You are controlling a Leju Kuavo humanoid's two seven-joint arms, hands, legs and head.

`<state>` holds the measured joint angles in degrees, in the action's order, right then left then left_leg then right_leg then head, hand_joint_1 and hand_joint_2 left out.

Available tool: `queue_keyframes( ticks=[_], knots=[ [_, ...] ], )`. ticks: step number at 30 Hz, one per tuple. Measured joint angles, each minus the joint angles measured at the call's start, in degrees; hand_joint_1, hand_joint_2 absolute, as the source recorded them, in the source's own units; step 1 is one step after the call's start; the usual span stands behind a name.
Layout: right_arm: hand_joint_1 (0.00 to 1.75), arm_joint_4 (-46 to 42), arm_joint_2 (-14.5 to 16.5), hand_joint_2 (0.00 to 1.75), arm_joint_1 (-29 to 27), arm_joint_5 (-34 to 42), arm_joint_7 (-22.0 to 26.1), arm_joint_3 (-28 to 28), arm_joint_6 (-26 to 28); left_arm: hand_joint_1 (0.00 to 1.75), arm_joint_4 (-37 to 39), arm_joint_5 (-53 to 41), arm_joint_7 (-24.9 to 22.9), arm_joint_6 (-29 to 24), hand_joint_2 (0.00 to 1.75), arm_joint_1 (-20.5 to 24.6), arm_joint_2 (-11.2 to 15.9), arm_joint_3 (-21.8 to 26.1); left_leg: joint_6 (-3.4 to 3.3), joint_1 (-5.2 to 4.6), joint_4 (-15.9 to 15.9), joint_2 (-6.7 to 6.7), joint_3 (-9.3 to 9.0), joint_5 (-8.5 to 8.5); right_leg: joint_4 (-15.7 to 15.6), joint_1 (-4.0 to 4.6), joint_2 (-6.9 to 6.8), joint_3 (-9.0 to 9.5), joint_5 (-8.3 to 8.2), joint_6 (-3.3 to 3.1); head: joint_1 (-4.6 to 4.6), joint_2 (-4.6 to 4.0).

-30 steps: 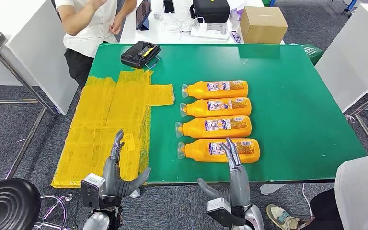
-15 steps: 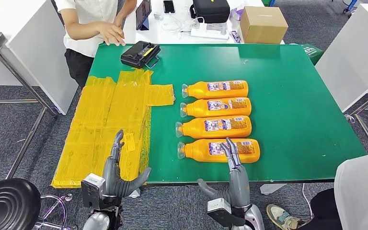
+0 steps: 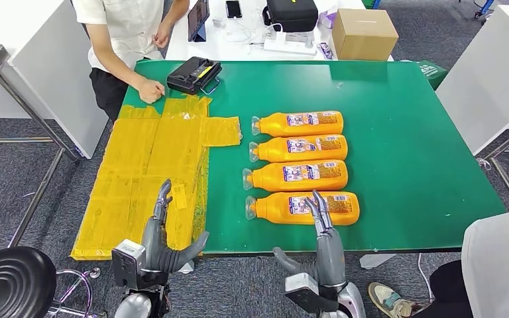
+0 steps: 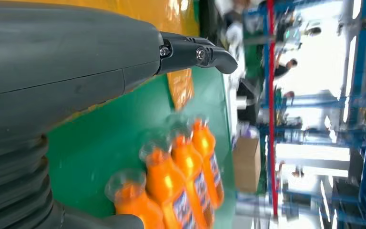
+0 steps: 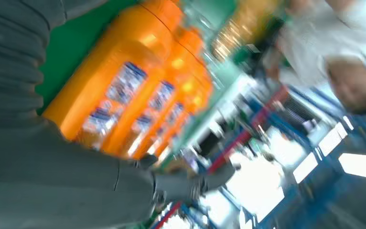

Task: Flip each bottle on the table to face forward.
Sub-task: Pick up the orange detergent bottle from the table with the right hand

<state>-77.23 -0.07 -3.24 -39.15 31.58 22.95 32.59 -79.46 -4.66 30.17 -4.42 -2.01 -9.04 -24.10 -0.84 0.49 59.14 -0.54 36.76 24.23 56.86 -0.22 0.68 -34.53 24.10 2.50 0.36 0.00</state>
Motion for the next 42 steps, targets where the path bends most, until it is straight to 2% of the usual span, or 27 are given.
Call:
queue_keyframes(
  ticks=[3, 5, 8, 11, 24, 29, 35, 39, 42],
  knots=[
    [0.0, 7.4, -4.9, 1.75, 8.0, -18.3, -12.4, 1.4, -0.4, 0.0, 2.6, 0.8, -0.3, 2.1, 1.75, 3.0, -1.1, -1.5, -0.24, -0.07, 0.0, -0.04, 0.02, -0.18, 0.0, -0.06, 0.0, -0.05, -0.11, 0.13, 0.09, 0.0],
    [0.0, 12.3, -7.1, 1.75, 12.3, -24.0, -14.2, 1.4, 0.7, 0.0, 4.2, 1.1, -0.2, 2.0, 1.75, 4.3, -1.9, -2.3, -0.35, -0.14, 0.0, -0.09, 0.02, -0.27, -0.1, -0.12, -0.02, 0.02, -0.19, 0.25, 0.28, 0.0],
    [0.0, 16.7, -8.7, 1.75, 15.3, -24.3, -13.6, 1.4, 1.4, 0.0, 5.6, 1.2, -0.1, 1.8, 1.75, 5.1, -2.3, -2.9, -0.37, -0.23, 0.0, -0.06, 0.03, -0.28, -0.1, -0.2, -0.02, 0.05, -0.27, 0.36, 0.29, 0.0],
    [0.0, 18.5, -9.4, 1.75, 16.1, -25.5, -15.0, 1.7, 1.4, 0.0, 6.3, 1.2, 0.0, 1.7, 1.75, 5.4, -2.4, -3.2, -0.36, -0.22, 0.0, -0.07, 0.05, -0.27, 0.0, -0.19, -0.03, 0.04, -0.24, 0.36, 0.29, 0.0],
    [0.0, 18.8, -10.1, 1.75, 15.9, -26.7, -16.6, 2.5, 2.0, 0.0, 6.8, 1.7, 0.1, 1.4, 1.75, 5.5, -2.4, -3.2, -0.35, -0.22, 0.0, -0.06, 0.19, -0.25, 0.0, -0.2, -0.02, -0.09, -0.19, 0.33, 0.3, 0.0],
    [0.0, 18.6, -10.3, 1.75, 15.7, -25.0, -16.8, 2.7, -0.7, 0.0, 6.8, 1.7, 0.1, 1.3, 1.75, 5.5, -2.4, -3.2, -0.36, -0.22, 0.0, -0.06, 0.18, -0.26, 0.0, -0.2, -0.02, -0.09, -0.2, 0.33, 0.3, 0.0],
    [0.0, 20.0, -10.7, 1.75, 17.7, -27.6, -23.8, 2.9, -7.6, 0.0, 6.8, 1.7, 0.1, 1.3, 1.75, 5.5, -2.4, -3.2, -0.35, -0.22, 0.0, -0.01, 0.16, -0.26, 0.0, -0.2, -0.01, -0.09, -0.19, 0.33, 0.3, 0.0],
    [0.0, 22.6, -10.8, 1.75, 20.2, -29.4, -27.5, 2.9, -7.8, 0.0, 6.8, 1.7, -0.2, 1.3, 1.75, 5.5, -2.4, -3.1, -0.36, -0.22, 0.0, -0.04, 0.13, -0.26, 0.0, -0.2, -0.02, -0.05, -0.2, 0.33, 0.31, 0.0],
    [0.0, 24.4, -10.6, 1.75, 21.3, -29.8, -28.3, 2.9, -7.3, 0.0, 6.8, 1.7, -0.4, 1.3, 1.75, 5.5, -2.4, -3.1, -0.36, -0.22, 0.0, -0.05, 0.12, -0.27, 0.0, -0.2, -0.02, -0.03, -0.2, 0.32, 0.3, 0.0]
  ],
)
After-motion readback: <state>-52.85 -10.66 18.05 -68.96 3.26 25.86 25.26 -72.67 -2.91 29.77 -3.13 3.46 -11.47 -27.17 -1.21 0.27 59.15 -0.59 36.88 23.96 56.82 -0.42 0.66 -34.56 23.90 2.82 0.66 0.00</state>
